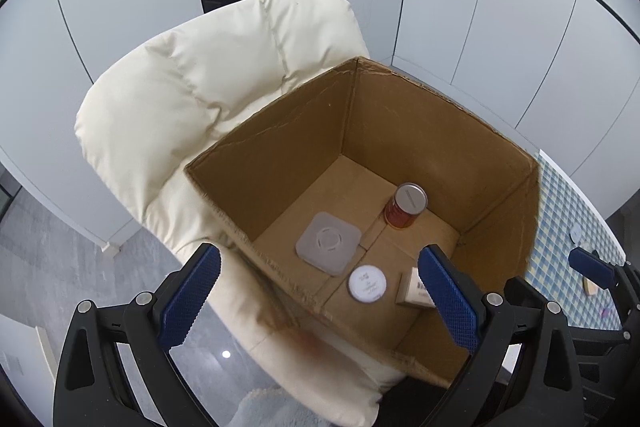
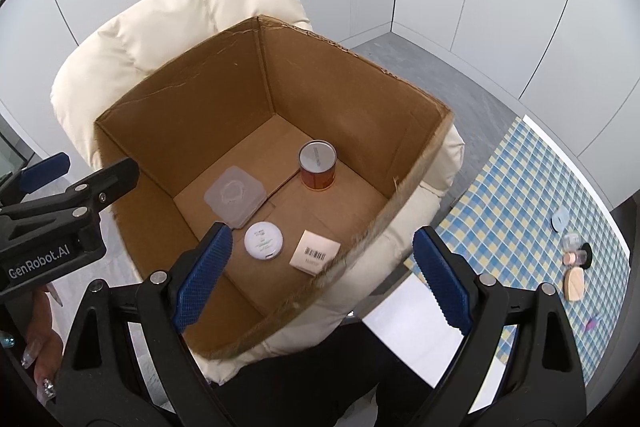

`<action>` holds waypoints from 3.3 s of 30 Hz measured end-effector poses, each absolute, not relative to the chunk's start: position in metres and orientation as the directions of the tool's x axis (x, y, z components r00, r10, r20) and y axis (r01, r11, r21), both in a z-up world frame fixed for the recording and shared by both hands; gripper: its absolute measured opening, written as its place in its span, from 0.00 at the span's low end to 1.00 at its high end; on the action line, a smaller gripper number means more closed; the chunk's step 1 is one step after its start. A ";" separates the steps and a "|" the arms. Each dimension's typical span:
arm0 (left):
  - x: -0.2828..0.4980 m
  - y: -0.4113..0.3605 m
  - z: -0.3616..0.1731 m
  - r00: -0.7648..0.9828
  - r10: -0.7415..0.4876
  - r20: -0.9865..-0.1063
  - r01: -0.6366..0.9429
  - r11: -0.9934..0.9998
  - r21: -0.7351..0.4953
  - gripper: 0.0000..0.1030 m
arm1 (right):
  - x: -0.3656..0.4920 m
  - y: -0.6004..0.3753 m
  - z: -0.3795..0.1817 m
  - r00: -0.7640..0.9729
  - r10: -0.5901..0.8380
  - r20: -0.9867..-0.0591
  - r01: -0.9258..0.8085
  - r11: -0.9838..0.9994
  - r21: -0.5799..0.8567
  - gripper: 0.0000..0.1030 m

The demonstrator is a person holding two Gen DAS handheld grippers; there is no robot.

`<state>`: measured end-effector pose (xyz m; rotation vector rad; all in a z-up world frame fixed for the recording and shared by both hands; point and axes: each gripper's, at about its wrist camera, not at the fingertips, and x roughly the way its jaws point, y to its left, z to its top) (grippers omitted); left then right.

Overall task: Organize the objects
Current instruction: 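Move both open tools back from the cardboard box toward the checked cloth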

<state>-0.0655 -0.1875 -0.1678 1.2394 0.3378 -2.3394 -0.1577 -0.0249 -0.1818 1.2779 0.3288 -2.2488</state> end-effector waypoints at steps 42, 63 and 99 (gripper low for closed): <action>0.069 -0.121 -0.122 -0.521 -0.252 -0.815 0.468 -0.884 -0.025 0.97 | -0.015 0.056 -0.117 -0.491 -0.328 -0.807 0.492 -0.869 0.053 0.91; 0.064 -0.097 -0.137 -0.502 -0.218 -0.837 0.418 -0.908 -0.014 0.97 | 0.001 0.094 -0.134 -0.488 -0.271 -0.830 0.400 -0.914 0.064 0.91; 0.005 0.051 -0.158 -0.517 -0.107 -0.849 0.081 -0.994 0.076 0.97 | -0.002 0.227 -0.159 -0.525 -0.132 -0.841 0.090 -0.991 0.099 0.91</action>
